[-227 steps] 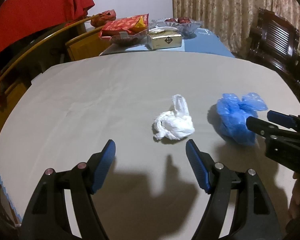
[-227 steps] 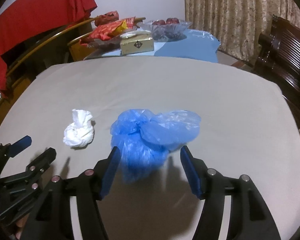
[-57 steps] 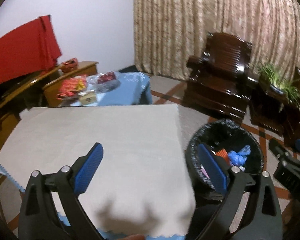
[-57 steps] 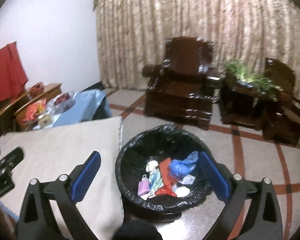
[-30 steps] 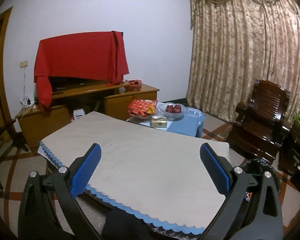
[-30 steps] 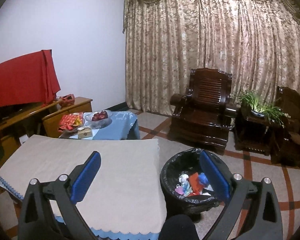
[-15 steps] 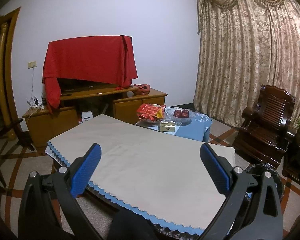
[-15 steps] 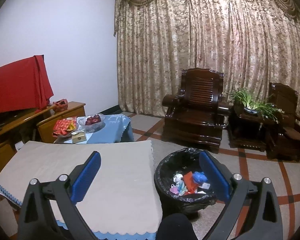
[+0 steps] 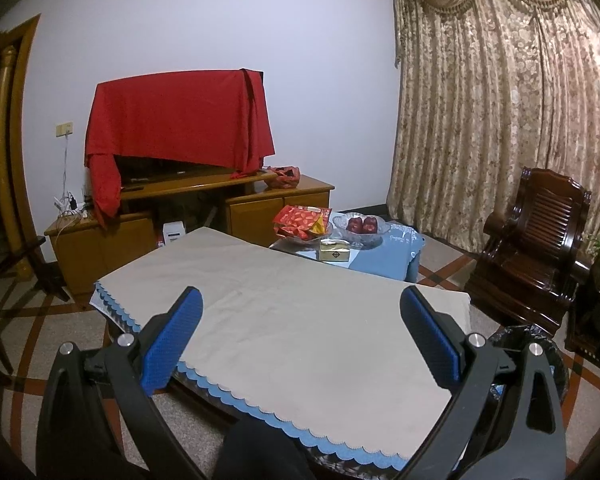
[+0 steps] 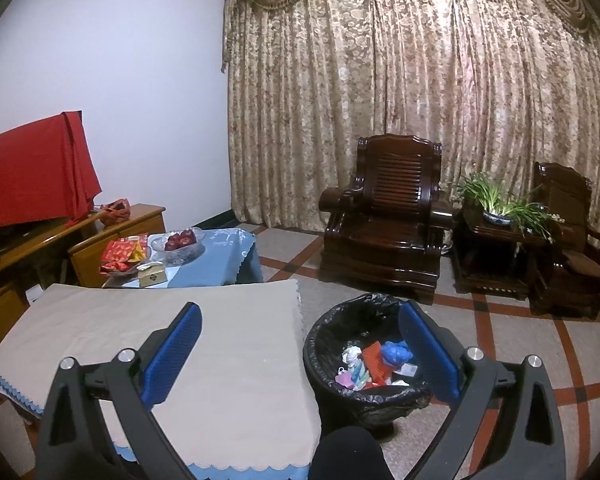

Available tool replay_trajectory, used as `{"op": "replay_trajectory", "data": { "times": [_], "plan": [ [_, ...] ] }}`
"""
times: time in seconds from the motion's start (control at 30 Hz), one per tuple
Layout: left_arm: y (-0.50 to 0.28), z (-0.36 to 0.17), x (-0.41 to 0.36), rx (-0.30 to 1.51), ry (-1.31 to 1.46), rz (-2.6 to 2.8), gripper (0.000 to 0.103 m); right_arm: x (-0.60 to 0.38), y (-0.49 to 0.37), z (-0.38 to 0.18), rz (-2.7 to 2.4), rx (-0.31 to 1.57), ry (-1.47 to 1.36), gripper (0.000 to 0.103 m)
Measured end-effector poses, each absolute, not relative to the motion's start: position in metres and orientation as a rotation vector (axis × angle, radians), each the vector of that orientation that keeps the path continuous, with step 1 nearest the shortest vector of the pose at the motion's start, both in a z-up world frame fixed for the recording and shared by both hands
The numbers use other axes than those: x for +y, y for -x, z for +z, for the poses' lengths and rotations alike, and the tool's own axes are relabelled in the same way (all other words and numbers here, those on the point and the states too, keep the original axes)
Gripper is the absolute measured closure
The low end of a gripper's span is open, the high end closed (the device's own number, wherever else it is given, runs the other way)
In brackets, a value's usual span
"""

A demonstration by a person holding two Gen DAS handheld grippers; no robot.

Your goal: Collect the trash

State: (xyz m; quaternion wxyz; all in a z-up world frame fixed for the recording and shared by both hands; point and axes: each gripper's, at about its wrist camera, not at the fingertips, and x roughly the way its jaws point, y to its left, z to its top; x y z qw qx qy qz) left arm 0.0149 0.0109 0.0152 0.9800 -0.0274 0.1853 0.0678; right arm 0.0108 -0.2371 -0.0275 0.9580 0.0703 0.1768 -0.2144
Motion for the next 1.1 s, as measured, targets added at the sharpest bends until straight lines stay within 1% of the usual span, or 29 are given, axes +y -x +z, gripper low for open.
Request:
{"op": "replay_trajectory", "data": {
  "times": [1.1],
  "plan": [
    [-0.0159,0.0149,0.0118,0.371,0.056,0.134,0.007,-0.2425,-0.0088,-0.0284,-0.437,0.359,-0.147,0.006]
  ]
}}
